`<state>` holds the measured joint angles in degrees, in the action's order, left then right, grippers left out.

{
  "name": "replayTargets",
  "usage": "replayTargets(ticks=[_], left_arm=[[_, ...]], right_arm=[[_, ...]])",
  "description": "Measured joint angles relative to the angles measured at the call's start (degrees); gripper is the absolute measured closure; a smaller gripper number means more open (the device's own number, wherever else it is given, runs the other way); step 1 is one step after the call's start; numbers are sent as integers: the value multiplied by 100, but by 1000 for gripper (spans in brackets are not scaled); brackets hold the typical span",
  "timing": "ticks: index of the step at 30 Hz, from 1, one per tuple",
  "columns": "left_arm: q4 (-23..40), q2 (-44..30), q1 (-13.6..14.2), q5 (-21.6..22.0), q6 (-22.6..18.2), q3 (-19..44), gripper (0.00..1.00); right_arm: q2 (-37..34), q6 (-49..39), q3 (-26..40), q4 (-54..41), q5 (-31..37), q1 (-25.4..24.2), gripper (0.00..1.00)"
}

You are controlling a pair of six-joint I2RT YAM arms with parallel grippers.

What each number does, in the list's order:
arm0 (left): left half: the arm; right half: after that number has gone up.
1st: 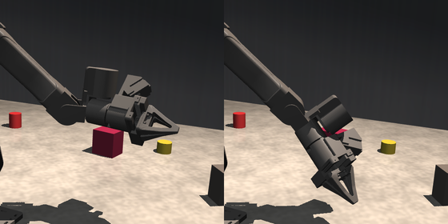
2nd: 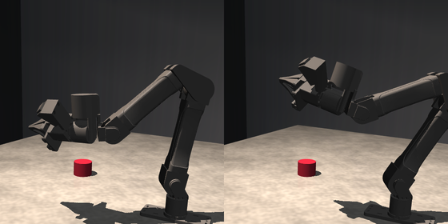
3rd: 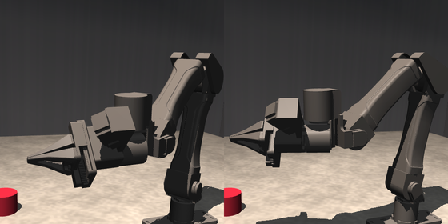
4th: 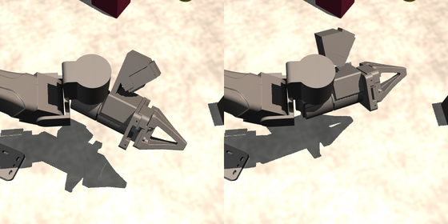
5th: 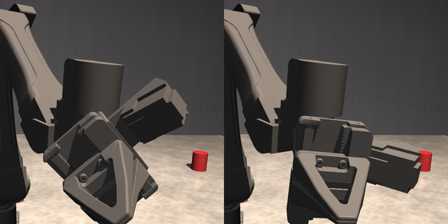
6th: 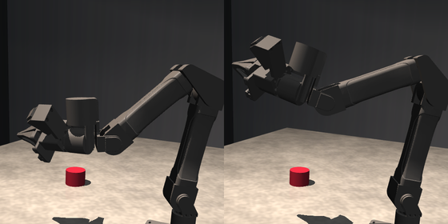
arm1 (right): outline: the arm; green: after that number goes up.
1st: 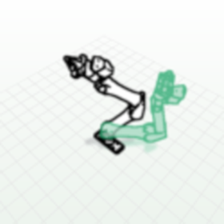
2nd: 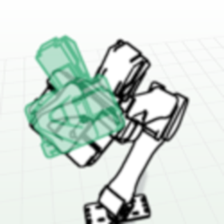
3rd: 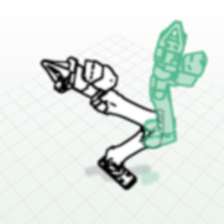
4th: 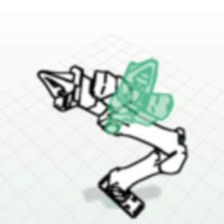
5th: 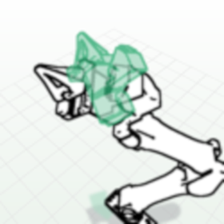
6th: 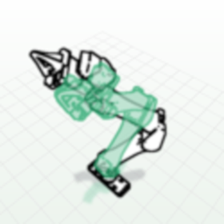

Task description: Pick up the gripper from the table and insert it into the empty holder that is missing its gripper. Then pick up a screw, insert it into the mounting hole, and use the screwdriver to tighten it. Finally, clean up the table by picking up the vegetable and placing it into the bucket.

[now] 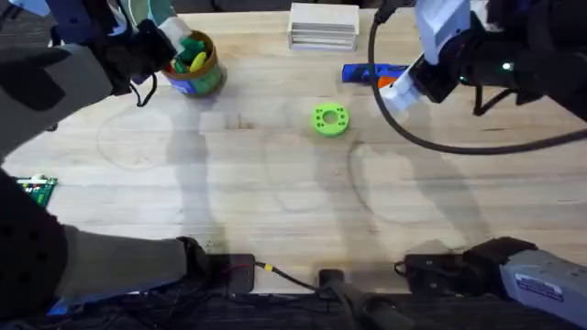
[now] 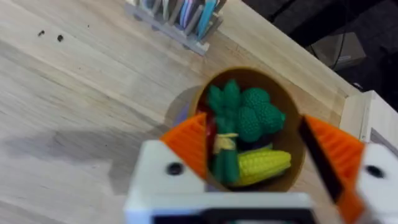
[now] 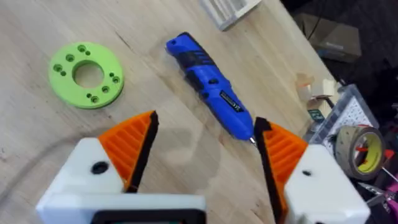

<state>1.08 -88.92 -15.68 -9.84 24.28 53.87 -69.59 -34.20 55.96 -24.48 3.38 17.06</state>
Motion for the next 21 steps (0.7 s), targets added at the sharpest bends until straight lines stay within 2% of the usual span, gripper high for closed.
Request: replayTargets(ticks=[1, 2, 7, 10, 15, 18, 21], left_arm=[[-8, -26, 0, -21, 45, 0, 57], [-46, -26, 0, -24, 70, 2, 22], [-38, 29, 4, -68, 152, 0, 6], [53, 254, 42, -65, 18, 0, 6], [558, 1045, 377, -66, -725, 0, 6], [1200, 1527, 756, -67, -1328, 2, 6], [1941, 1930, 1284, -66, -1956, 2, 6]], right_arm=[[-46, 2, 0, 3, 0, 0, 10], [-84, 4, 0, 3, 0, 0, 10], [-152, 15, 0, 6, 0, 0, 10], [-149, 17, 0, 6, 2, 0, 10], [-51, 17, 0, -4, 4, 0, 10], [207, 116, 0, -4, 3, 0, 10], [594, 522, 0, -4, 2, 0, 10]])
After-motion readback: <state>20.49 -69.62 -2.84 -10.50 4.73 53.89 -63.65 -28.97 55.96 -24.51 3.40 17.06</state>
